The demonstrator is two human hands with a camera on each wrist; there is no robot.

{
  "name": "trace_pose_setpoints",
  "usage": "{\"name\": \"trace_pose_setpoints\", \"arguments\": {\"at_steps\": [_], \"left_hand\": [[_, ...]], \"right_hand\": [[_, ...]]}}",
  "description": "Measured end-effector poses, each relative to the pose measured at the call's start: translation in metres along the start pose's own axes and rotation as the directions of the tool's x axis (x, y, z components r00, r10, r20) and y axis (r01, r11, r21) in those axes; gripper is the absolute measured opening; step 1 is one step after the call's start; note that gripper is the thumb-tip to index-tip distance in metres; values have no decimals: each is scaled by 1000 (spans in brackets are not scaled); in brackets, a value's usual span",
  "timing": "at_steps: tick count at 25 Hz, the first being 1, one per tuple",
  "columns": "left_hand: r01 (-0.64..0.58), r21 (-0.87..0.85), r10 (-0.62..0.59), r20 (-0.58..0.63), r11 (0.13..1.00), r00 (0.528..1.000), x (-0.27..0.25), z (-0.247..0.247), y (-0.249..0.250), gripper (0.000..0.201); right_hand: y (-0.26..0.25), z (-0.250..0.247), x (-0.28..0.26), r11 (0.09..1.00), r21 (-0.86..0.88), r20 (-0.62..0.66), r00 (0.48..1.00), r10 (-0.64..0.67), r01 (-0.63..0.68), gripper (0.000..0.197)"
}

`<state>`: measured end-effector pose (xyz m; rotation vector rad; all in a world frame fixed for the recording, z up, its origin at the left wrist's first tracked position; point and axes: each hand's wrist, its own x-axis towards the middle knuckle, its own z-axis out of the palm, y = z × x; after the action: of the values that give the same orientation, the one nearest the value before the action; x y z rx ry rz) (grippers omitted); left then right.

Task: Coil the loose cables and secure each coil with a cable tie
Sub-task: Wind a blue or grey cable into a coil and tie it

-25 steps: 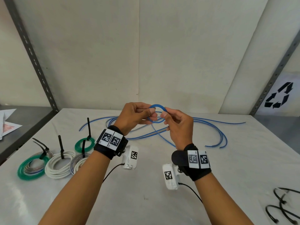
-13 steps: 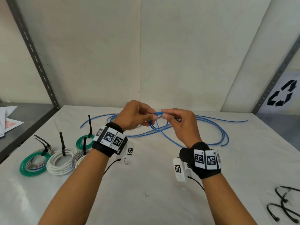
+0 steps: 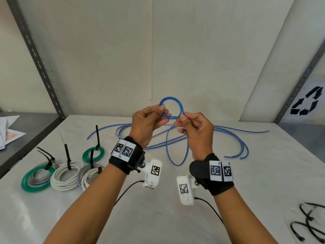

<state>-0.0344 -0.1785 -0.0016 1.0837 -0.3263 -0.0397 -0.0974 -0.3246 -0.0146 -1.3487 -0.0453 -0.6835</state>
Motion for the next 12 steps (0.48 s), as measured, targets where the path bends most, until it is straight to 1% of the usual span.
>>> {"name": "trace_pose_setpoints", "arguments": {"at_steps": [2, 5, 7, 10, 12], "left_hand": [[24, -50, -23, 14, 998, 1000, -2, 6, -3, 21], [67, -79, -63, 49, 995, 997, -5, 10, -7, 19], [88, -30, -86, 61, 996, 994, -7, 9, -8, 18], [122, 109, -132, 88, 987, 987, -6, 5, -4, 21], [153, 150, -170, 108, 977, 979, -5, 2, -4, 22]], "right_hand": [[0, 2, -1, 999, 27, -46, 999, -17, 19, 10], [4, 3, -1, 997, 72, -90, 996, 7, 0, 15], [7, 4, 0, 996, 88, -110, 994, 11, -1, 17], [7, 1, 1, 993, 111, -149, 988, -25, 42, 19], [5, 1, 2, 990, 133, -156, 987, -25, 46, 21]]}}
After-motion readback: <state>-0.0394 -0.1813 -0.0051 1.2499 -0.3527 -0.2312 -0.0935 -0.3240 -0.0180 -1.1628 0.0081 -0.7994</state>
